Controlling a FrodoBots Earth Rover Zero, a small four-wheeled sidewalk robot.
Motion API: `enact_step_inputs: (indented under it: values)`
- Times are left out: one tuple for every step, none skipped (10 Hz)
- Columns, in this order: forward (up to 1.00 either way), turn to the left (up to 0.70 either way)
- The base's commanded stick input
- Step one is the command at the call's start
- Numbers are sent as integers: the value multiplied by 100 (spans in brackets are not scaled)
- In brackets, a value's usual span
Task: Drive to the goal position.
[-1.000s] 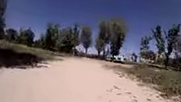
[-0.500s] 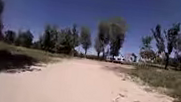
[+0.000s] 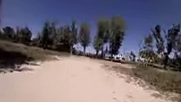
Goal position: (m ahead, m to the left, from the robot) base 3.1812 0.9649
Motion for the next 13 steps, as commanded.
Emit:
enact_step_inputs:
  values:
    - [85,0]
    - [85,0]
    - [85,0]
    - [85,0]
    - [85,0]
    - [85,0]
    - [85,0]
    - [85,0]
    - [85,0]
    - [85,0]
    - [85,0]
    - [85,0]
    - [85,0]
